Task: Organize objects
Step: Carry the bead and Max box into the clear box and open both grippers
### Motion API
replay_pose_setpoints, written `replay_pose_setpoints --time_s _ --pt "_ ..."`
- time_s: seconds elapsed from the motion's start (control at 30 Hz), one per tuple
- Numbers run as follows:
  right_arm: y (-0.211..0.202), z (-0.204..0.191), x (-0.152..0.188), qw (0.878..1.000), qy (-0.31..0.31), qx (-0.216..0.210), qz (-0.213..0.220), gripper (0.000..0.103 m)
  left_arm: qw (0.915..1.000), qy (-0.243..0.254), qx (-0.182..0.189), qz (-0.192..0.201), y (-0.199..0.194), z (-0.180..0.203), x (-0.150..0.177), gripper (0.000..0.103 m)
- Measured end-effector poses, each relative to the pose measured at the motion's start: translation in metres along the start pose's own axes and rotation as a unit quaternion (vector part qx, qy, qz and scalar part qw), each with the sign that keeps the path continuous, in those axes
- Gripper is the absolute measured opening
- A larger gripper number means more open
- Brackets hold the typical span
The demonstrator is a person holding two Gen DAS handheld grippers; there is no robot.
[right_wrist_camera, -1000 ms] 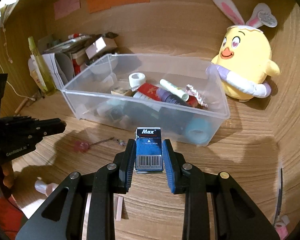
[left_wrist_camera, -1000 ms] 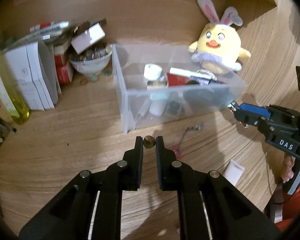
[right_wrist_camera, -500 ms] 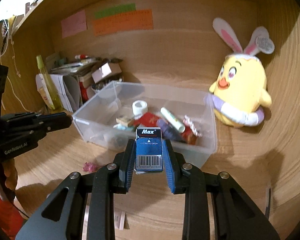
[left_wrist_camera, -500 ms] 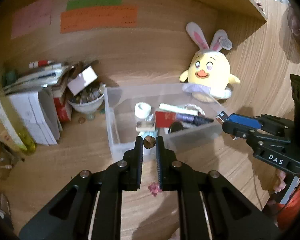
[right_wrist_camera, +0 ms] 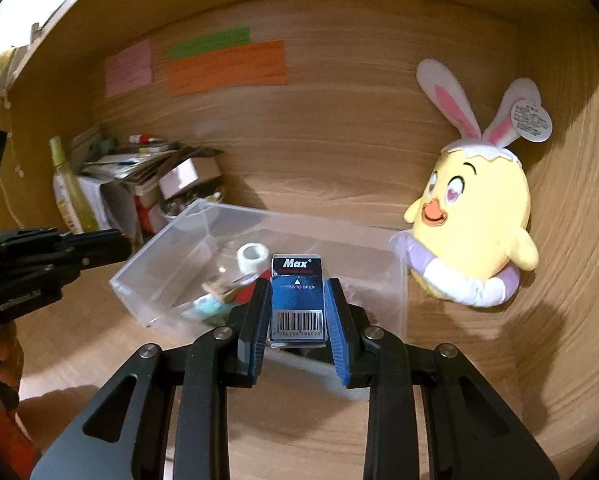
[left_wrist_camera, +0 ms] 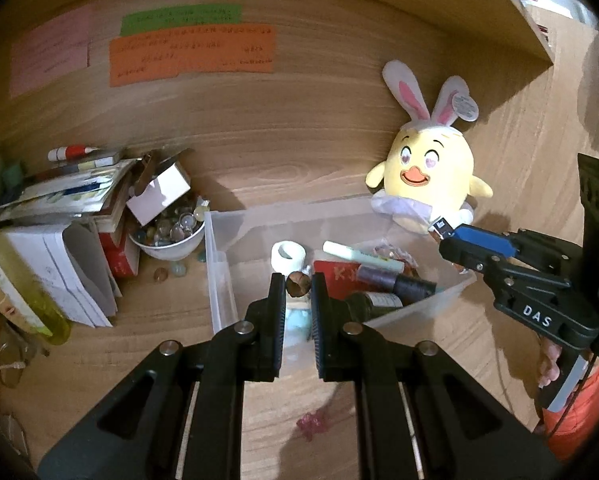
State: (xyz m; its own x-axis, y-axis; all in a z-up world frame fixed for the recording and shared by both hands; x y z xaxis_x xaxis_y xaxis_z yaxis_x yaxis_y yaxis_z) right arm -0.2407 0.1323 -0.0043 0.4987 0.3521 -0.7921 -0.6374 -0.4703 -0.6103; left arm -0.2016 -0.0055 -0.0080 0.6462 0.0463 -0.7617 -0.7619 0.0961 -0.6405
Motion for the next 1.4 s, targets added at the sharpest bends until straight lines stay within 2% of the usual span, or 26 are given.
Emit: replay_pose_setpoints --time_s 0.3,0.67,0.87,1.13,1.17,1.3,1.4 --pt "0.029 0.01 -0.006 1.0 0.002 0.007 -0.02 0.025 0.9997 0.001 -0.021 -0.015 0.028 -0.007 -0.013 0.011" --pt "0.073 -0.008 0.008 0.997 -0.014 -0.008 -0.07 0.025 0.9973 -0.002 -0.022 -0.07 0.075 -0.014 0.007 0.012" --pt "0.084 -0.021 0.013 0.996 -0.036 -0.007 -0.082 0.025 0.9961 0.002 -0.022 -0.085 0.085 -0.014 0.013 0.011" --pt "0.085 -0.02 0.014 0.996 -0.038 0.001 -0.083 0.026 0.9953 0.017 -0.021 -0.093 0.086 -0.007 0.016 0.012" --pt "0.085 -0.019 0.014 0.996 -0.038 0.003 -0.084 0.026 0.9952 0.016 -0.02 -0.094 0.086 -0.007 0.016 0.013" --pt "0.082 -0.016 0.013 0.996 -0.038 0.017 -0.082 0.042 0.9959 0.006 -0.016 -0.089 0.078 -0.009 0.014 0.034" --pt "0.077 -0.016 0.012 0.996 -0.042 0.021 -0.076 0.047 0.997 0.005 -0.015 -0.076 0.066 -0.009 0.011 0.041"
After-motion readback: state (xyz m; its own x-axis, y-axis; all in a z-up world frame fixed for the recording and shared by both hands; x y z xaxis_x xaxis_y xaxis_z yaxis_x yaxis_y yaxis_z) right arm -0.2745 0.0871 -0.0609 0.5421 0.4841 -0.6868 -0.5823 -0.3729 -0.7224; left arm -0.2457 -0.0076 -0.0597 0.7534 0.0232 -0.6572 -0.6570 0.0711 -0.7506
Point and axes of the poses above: each gripper's, at about its wrist camera, not at the fingertips, and y roughly the way its jaws point, z to its right, x to its underside, the point moved 8 cm from there along y, roughly the way its jaws point, and after that the axes turned 3 degrees about -z, right-handed, at the moved point
